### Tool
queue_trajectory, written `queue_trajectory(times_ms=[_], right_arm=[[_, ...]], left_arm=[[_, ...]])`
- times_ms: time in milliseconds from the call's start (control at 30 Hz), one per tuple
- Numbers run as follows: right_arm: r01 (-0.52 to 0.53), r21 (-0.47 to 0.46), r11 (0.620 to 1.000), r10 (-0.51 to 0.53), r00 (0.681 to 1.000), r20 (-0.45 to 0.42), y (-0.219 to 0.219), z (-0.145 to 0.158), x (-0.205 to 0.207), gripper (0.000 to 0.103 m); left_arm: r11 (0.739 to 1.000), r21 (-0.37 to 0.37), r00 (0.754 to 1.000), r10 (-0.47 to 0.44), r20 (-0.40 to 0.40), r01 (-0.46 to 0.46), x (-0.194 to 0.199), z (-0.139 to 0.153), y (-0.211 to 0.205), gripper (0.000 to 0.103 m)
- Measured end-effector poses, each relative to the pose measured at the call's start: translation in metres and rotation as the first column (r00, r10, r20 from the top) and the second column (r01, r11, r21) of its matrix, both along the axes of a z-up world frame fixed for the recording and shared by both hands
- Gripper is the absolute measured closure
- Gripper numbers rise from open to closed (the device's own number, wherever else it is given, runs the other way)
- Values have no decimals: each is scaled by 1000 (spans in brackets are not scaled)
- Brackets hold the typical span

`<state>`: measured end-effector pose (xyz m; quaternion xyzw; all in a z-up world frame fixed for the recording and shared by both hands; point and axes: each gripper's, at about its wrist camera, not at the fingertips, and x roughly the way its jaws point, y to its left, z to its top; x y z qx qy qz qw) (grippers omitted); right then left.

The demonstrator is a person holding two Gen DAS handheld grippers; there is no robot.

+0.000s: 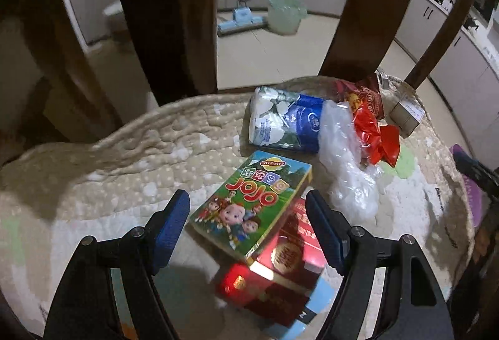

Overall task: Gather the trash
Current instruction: 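Grasp the yellow box with the left tool while the right grasps the white ointment box, then carry the white ointment box over the purple basket with the right tool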

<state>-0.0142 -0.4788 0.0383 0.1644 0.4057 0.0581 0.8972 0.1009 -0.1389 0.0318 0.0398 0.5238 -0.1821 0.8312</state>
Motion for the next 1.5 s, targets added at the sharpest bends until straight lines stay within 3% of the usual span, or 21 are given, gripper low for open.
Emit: queue_trajectory(times_ms=[233,433,467,533,567,767,967,1200,1500], right_arm=[[-74,-120,990,68,996,-52,21,3,73,24],[-76,-214,974,57,994,-96,33,-12,108,24],[-80,-227,971,58,993,-102,35,-14,112,26],[-94,-224,970,70,991,-116,41,-16,117,58],[-103,-204,973,77,988,-130,41,-17,117,60],[-90,-178,980,75,993,-93,42,-7,92,61],[-38,-82,996,36,999,-35,16,10,40,61],[13,11,1000,-13,1000,1,-11,19,-18,61],[140,51,989,-142,989,33,-52,9,-89,61]], left_arm=[[997,-69,994,-39,-106,31,17,-20,2,28],[994,-95,992,-55,-118,44,17,-22,0,31],[995,-93,992,-48,-113,38,17,-20,0,44],[994,-113,992,-23,-121,9,18,-17,3,66],[993,-115,993,-4,-120,-10,18,-14,5,79],[998,-48,998,37,-55,-39,2,5,0,87],[999,-38,999,21,45,-19,-33,41,-21,88],[994,-113,994,15,111,-2,-72,85,-25,88],[991,-47,968,-113,222,126,-137,108,-98,88]])
